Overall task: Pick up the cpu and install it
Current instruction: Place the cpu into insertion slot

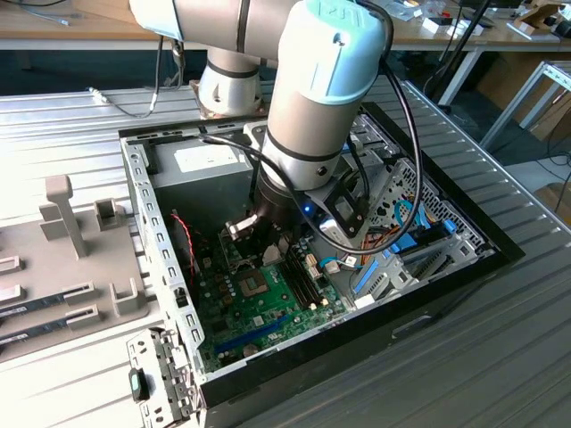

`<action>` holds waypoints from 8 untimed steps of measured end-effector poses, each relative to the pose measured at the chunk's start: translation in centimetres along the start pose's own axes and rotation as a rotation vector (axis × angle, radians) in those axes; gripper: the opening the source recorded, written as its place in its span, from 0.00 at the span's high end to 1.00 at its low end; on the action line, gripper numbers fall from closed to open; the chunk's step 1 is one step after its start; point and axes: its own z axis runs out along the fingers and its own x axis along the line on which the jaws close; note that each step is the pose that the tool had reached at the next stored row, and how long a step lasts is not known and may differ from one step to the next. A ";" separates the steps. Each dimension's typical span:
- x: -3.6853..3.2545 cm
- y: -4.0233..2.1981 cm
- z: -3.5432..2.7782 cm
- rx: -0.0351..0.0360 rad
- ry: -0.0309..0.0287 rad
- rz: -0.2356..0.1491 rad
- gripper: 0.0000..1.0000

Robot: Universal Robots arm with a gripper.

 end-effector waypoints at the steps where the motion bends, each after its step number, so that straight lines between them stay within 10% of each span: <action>1: 0.01 0.00 0.01 0.0000 0.0000 0.000 0.53; 8: 0.10 0.00 0.26 0.0000 0.0000 0.000 0.53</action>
